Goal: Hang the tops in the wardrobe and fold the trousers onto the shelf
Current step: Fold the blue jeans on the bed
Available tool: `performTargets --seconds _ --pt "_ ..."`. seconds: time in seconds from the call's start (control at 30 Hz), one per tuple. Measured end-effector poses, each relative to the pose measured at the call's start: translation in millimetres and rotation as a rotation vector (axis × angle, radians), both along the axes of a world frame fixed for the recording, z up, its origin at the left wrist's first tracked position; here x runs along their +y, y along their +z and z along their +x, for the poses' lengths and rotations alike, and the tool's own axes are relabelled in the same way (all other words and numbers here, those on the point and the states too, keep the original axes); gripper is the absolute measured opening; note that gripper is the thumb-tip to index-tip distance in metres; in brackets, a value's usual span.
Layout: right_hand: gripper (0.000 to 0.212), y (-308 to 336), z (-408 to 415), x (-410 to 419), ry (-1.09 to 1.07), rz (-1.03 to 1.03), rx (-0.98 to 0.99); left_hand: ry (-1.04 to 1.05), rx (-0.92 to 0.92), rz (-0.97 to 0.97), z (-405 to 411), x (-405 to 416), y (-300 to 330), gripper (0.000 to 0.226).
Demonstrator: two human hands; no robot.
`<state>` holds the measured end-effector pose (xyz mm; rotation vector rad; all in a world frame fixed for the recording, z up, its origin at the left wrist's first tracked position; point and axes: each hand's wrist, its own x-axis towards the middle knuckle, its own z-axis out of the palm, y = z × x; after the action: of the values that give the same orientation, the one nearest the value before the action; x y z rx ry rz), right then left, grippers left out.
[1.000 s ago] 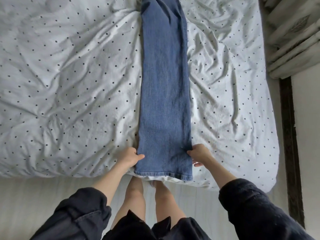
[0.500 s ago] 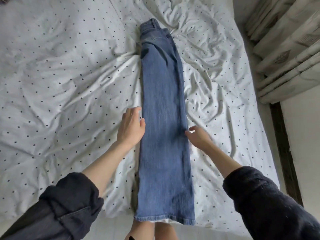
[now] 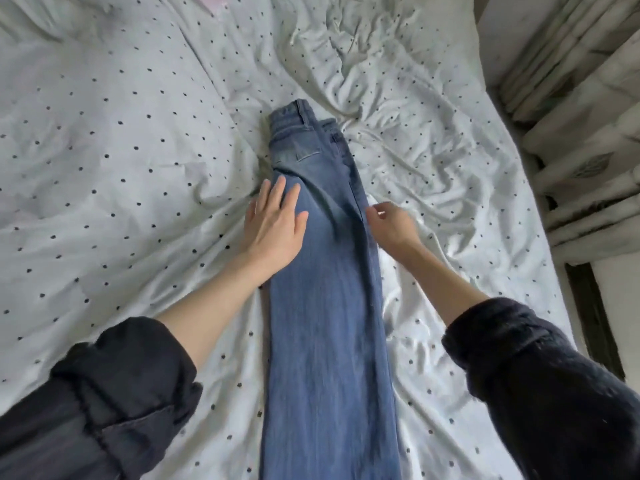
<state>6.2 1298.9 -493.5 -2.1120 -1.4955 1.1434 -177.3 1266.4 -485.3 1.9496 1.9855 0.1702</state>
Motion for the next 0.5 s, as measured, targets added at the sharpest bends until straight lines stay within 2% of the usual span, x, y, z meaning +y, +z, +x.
performTargets --seconds 0.1,0.2,0.33,0.43,0.5 --pt "0.030 -13 -14 58 0.008 0.032 0.042 0.020 0.000 -0.035 0 27 -9 0.056" --pt "0.041 -33 -32 110 0.041 -0.028 0.057 0.060 0.060 -0.092 -1 46 -20 0.056" --pt "0.034 -47 -59 158 0.055 -0.160 0.071 0.062 0.160 -0.149 1 68 -25 0.052" --pt "0.036 -53 -78 176 0.079 -0.144 0.072 0.024 0.172 -0.180 0 81 -30 0.056" --pt "0.029 -54 -85 185 -0.008 -0.140 0.171 -0.011 0.131 -0.240 -1 84 -38 0.062"
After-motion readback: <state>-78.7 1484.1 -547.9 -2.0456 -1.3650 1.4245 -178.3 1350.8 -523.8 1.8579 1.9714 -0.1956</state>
